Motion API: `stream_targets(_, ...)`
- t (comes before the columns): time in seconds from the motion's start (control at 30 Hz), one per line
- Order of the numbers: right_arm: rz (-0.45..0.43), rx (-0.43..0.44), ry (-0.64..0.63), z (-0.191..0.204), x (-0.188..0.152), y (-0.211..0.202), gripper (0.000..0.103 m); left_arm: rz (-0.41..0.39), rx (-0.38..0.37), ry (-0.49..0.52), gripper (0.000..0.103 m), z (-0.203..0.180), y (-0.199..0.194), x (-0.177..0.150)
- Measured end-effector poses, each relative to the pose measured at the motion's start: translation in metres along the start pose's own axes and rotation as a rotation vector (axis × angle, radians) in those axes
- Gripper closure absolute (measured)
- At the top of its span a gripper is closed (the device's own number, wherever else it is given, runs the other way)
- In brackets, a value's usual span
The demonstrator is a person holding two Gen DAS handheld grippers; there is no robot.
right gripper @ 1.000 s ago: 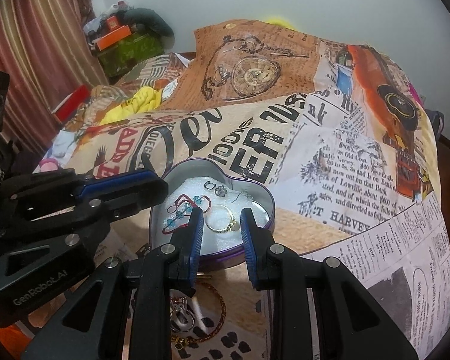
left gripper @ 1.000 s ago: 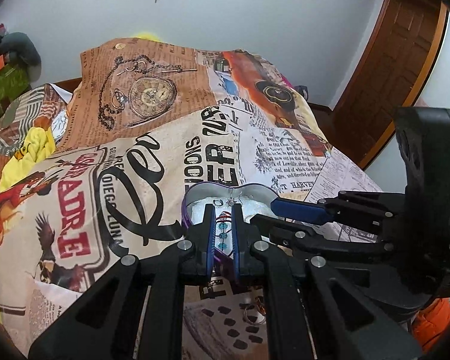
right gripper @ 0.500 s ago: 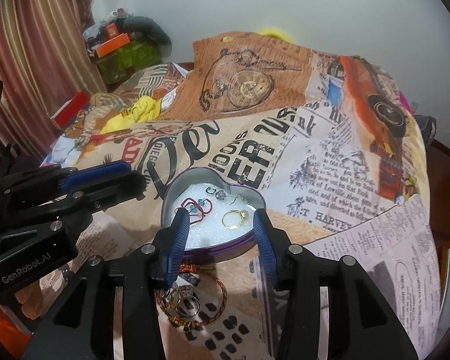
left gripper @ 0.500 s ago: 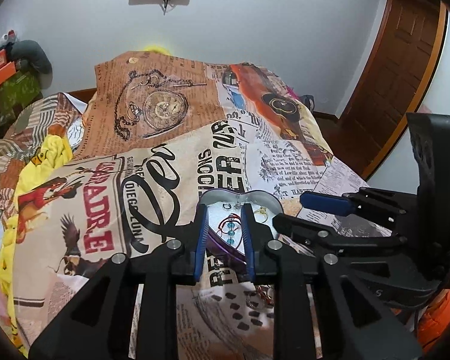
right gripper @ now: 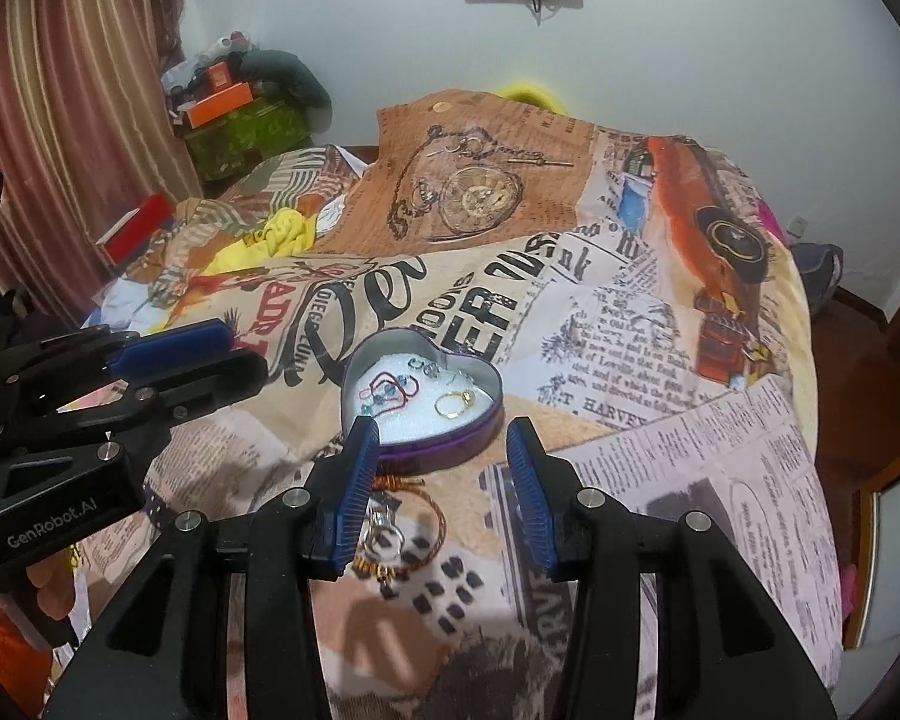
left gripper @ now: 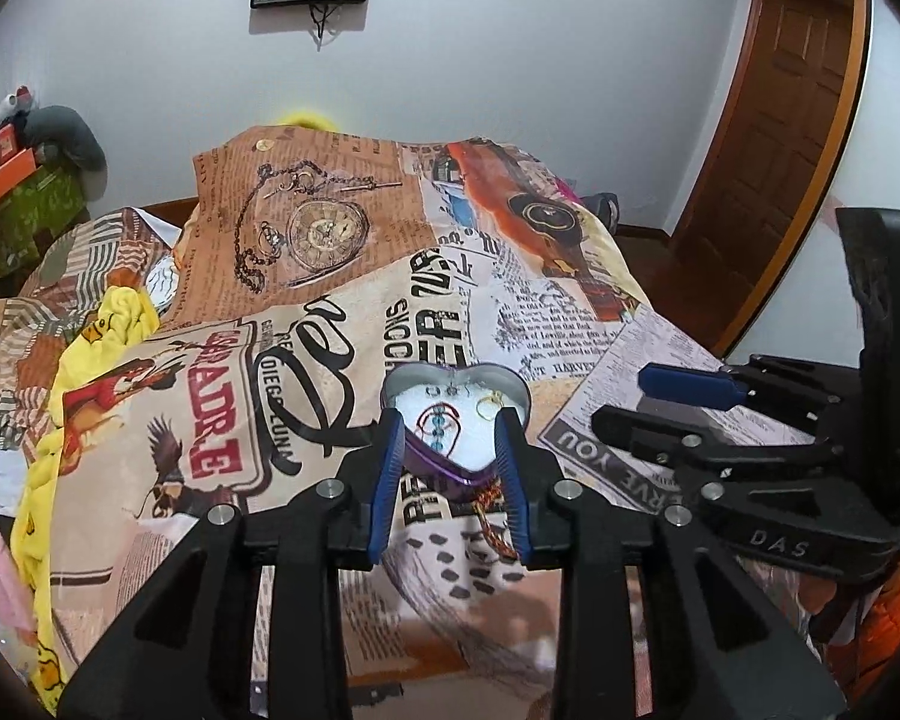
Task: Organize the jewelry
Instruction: 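Open both tools and withdraw them from the tin toward the pile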
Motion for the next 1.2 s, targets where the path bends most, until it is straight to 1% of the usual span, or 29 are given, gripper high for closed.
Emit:
stream_targets(0.23,0.015,-0.017,0.016,-0.003,-0.016,-0.006,0.063,0.040,0.005,0.000,0.073,-0.001,0.001,-0.017)
stream_targets(0.53,0.085,-0.007,0.032,-0.003,-0.043,0.006,0.062,0.126,0.018,0.006,0.073,0.000,0.018,-0.049)
stream_targets(0.73,0.129,-0.008,0.058,-0.006,-0.057,0.017,0.062,0.179,0.008,0.019,0.073,0.000,0.030,-0.070)
stream_targets(0.8,0.142,-0.006,0.074,-0.009,-0.058,0.021,0.062,0.189,0.004,0.025,0.073,-0.002,0.034,-0.073)
stream_targets(0.97,0.164,0.041,0.088,-0.004,-0.058,0.028,0.062,0.199,-0.012,0.037,0.072,-0.006,0.043,-0.078)
stream_targets(1.07,0.175,0.042,0.084,0.000,-0.057,0.035,0.062,0.198,-0.022,0.032,0.072,-0.005,0.045,-0.079)
stream_targets(1.2,0.193,0.042,0.102,-0.002,-0.055,0.044,0.062,0.196,-0.033,0.033,0.069,-0.005,0.047,-0.079)
Point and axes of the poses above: each gripper's, at about its wrist camera, not at the fingertips, and y roughly the way its jaws point, z to its left, x to its top, the point moved 3 cm from there along y, roughly the way its jaws point, and after that the axes turned 8 degrees about x, right-handed, at the moved point
